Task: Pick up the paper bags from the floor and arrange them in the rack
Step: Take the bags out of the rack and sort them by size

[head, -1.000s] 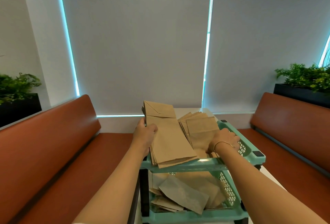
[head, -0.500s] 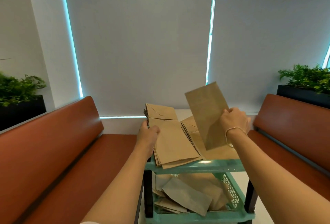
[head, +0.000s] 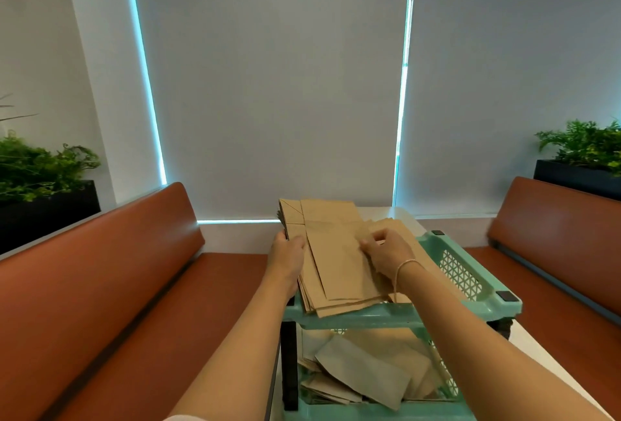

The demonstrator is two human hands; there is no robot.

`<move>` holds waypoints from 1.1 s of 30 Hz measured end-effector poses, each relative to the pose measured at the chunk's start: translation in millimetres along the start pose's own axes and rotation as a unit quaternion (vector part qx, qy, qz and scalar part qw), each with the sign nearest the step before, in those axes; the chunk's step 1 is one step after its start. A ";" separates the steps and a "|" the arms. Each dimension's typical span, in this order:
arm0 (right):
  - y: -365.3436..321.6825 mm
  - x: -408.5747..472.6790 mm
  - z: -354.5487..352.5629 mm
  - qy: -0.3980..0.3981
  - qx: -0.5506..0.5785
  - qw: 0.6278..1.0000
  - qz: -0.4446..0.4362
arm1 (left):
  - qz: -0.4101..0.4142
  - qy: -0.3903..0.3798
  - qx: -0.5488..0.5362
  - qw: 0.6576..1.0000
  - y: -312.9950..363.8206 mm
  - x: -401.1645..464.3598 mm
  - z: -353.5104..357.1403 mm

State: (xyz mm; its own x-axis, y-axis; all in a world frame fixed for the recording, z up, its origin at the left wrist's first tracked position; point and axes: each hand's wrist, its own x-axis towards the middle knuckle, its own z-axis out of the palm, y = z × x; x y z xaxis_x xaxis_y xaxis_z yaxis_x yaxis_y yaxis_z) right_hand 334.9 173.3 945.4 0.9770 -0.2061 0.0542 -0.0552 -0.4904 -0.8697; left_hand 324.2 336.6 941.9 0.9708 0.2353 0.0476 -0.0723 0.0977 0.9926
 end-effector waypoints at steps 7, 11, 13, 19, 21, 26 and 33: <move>-7.1 -11.4 16.0 -0.020 -0.053 0.997 -0.046 | 0.007 -0.025 -0.005 1.000 -3.5 2.0 -0.3; 2.2 3.1 5.3 0.019 -0.095 0.995 -0.014 | 0.000 -0.009 0.015 1.000 -7.6 5.8 -0.9; 12.6 10.5 -5.9 0.057 -0.190 0.980 0.028 | -0.001 -0.006 0.017 1.000 -8.8 7.5 -1.1; 58.7 51.1 -16.8 0.062 -0.343 0.932 0.105 | 0.012 -0.007 0.032 0.999 -11.7 12.1 -0.1; 67.4 63.2 -15.3 0.067 -0.355 0.927 0.101 | 0.012 -0.008 0.028 1.000 -11.6 11.8 0.8; 41.2 28.0 -18.4 0.114 -0.369 0.918 0.094 | 0.012 -0.007 0.027 1.000 -11.5 11.2 0.2; 44.3 29.3 -21.5 0.165 -0.336 0.923 0.084 | 0.005 -0.010 0.025 1.000 -10.2 8.7 -0.3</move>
State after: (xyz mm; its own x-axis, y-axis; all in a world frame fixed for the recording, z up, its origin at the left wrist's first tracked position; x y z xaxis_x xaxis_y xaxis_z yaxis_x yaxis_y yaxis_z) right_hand 356.6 127.4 919.0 0.8335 -0.5193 0.1887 -0.4241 -0.8203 -0.3838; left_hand 333.3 337.9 932.1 0.9745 0.2163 0.0600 -0.0716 0.0460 0.9964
